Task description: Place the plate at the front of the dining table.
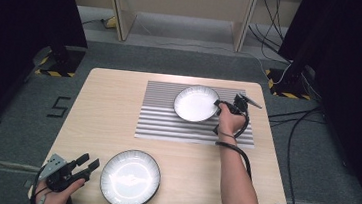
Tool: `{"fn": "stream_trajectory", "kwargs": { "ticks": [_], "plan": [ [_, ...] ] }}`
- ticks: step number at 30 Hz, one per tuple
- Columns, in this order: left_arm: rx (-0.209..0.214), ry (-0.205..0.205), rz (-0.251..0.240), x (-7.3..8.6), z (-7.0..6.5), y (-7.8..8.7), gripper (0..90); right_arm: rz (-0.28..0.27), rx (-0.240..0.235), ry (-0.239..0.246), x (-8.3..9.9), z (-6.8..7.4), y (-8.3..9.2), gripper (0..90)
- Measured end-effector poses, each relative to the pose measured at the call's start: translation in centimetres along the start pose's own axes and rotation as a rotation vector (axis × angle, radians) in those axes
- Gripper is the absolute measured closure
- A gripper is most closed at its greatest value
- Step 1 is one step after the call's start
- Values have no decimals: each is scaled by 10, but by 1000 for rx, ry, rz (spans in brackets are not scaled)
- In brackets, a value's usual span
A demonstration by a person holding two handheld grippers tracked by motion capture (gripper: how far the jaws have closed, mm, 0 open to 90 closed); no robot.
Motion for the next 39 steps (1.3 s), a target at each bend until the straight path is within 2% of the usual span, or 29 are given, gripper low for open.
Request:
{"fn": "stream_trajectory", "kwargs": {
  "ticks": [8, 12, 21, 24, 28, 29, 30, 32, 35, 36, 39],
  "plan": [
    [0, 0, 0, 0, 0, 0, 473, -1, 3, 4, 1, -1, -2, 800],
    [0, 1, -2, 0, 1, 0, 473, 5, 20, 20, 4, -4, -4, 795],
    [3, -2, 1, 0, 0, 0, 474, 12, 15, -1, 5, -10, -6, 800],
    [1, -2, 0, 0, 0, 0, 473, 17, 17, -26, 6, -15, -7, 799],
    [2, -2, 2, 1, -1, -2, 474, 22, 27, -32, 6, -16, -7, 762],
    [4, -4, 5, 1, -2, -2, 474, 23, 34, -26, 6, -16, -7, 729],
    [5, -6, 6, 1, -3, -2, 474, 35, 64, -12, 6, -17, -8, 689],
    [6, -8, 7, 1, -3, -3, 473, 34, 88, 7, 7, -20, -8, 672],
    [6, -8, 8, 1, -3, -3, 473, 28, 75, -2, 7, -22, -7, 649],
    [8, -7, 7, 1, -2, -3, 473, 32, 78, 29, 7, -19, -7, 599],
    [7, -5, 5, 1, -2, -3, 473, 17, 109, 85, 7, -16, -5, 553]
  ]
}}
Point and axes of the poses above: each handheld gripper's, and its own axes: y roughly backward along the jaws, x roughly out of its underside, z roughly to its left, the point moved 2 cm from there along -y, roughly forward along the jaws, and after that the axes turned 10 degrees about -z, right-handed, at the moved point
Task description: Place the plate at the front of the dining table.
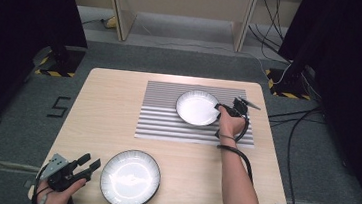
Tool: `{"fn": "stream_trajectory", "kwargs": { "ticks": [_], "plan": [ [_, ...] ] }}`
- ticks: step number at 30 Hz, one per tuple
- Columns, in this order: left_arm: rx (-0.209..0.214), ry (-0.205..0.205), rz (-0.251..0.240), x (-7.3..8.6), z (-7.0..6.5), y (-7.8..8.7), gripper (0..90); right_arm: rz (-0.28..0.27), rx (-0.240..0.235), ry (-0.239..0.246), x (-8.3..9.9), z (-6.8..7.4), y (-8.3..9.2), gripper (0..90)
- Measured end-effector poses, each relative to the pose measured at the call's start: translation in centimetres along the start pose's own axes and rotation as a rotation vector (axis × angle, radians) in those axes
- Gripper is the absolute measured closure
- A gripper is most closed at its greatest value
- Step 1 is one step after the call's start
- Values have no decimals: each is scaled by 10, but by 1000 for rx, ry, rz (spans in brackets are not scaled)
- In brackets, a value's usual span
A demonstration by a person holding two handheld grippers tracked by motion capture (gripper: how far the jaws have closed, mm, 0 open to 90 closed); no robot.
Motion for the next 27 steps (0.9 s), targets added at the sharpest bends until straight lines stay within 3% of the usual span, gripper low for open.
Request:
{"fn": "stream_trajectory", "kwargs": {
  "ticks": [5, 14, 16, 27],
  "plan": [
    [4, -2, 1, 0, -1, 0, 473, -8, 26, 56, -3, 0, 7, 520],
    [3, -6, 6, 0, -3, -2, 473, -19, 37, 98, -11, 4, 26, 503],
    [7, -9, 6, 0, -4, -2, 473, -10, 43, 135, -10, 4, 32, 499],
    [6, -6, 7, 1, -5, -2, 473, 11, 19, 171, -6, 10, 56, 493]
  ]
}}
Point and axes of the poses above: each handheld gripper's, and its own axes: y roughly backward along the jaws, x roughly out of its underside, z roughly to its left, the point moved 2 cm from there along -y, roughly forward along the jaws, and after that the axes turned 10 degrees about -z, right-handed, at the moved point
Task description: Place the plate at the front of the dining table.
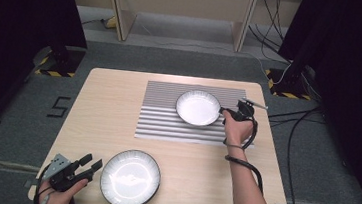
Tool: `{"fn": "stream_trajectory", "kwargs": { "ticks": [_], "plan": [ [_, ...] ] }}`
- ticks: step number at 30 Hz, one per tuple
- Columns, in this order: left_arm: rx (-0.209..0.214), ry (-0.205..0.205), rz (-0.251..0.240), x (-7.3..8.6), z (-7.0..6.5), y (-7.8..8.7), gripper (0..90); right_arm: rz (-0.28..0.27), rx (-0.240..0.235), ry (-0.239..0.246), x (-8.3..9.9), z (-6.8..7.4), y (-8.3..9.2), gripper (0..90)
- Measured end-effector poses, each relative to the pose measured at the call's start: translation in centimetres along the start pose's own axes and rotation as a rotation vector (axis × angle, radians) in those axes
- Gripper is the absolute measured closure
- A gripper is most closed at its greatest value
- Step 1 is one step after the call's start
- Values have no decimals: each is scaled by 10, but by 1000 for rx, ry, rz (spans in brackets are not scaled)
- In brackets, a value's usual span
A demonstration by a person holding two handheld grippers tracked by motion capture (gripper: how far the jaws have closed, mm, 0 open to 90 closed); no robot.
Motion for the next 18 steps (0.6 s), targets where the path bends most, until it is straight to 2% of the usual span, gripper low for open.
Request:
{"fn": "stream_trajectory", "kwargs": {
  "ticks": [7, 9, 11, 18],
  "plan": [
    [2, 0, 1, 0, -1, 0, 473, 11, -23, 25, 5, 4, 15, 486],
    [-1, -2, 2, 0, -1, 0, 473, 32, -32, 24, 6, 5, 17, 480],
    [-3, 1, 1, 1, -1, 0, 474, 35, -37, 45, 8, 6, 21, 479],
    [-3, 2, 3, 1, -2, -1, 474, 61, -67, 29, 15, 8, 26, 477]
  ]
}}
Point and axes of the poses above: each handheld gripper's, and its own axes: y roughly backward along the jaws, x roughly out of its underside, z roughly to its left, the point moved 2 cm from there along -y, roughly forward along the jaws, and after that the axes turned 10 degrees about -z, right-handed, at the moved point
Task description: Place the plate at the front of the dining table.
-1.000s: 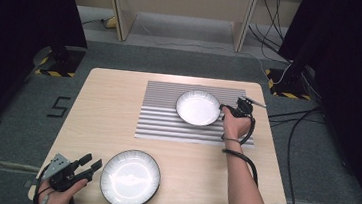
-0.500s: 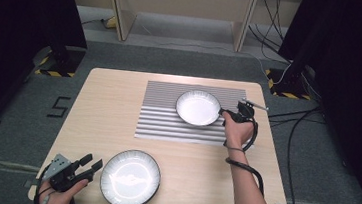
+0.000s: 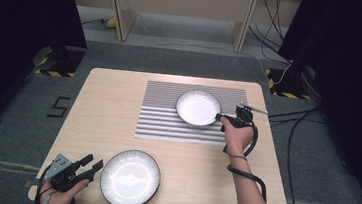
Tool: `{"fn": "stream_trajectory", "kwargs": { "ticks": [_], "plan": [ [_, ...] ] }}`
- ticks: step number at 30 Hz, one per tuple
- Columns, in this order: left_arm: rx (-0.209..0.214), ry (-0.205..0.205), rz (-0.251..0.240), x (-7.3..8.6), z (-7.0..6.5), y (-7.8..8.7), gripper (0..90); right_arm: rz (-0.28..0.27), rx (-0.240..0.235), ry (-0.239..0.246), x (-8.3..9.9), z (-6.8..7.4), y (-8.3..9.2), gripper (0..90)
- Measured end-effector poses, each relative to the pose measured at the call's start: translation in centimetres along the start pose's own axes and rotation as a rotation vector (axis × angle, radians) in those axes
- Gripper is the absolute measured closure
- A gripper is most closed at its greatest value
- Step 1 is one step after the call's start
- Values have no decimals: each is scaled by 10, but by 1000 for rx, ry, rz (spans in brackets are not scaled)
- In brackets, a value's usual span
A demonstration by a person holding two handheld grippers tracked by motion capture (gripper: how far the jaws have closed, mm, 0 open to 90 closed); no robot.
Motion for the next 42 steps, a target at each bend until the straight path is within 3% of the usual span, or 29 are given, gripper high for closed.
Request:
{"fn": "stream_trajectory", "kwargs": {
  "ticks": [42],
  "plan": [
    [-11, 2, 0, 0, 2, 2, 474, -21, -82, 17, 31, -1, 49, 472]
  ]
}}
Point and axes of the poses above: each handheld gripper's, and its own axes: y roughly backward along the jaws, x roughly out of its underside, z roughly to its left, the point moved 2 cm from there along -y, roughly forward along the jaws, and after that the axes turned 10 degrees about -z, right-handed, at the moved point
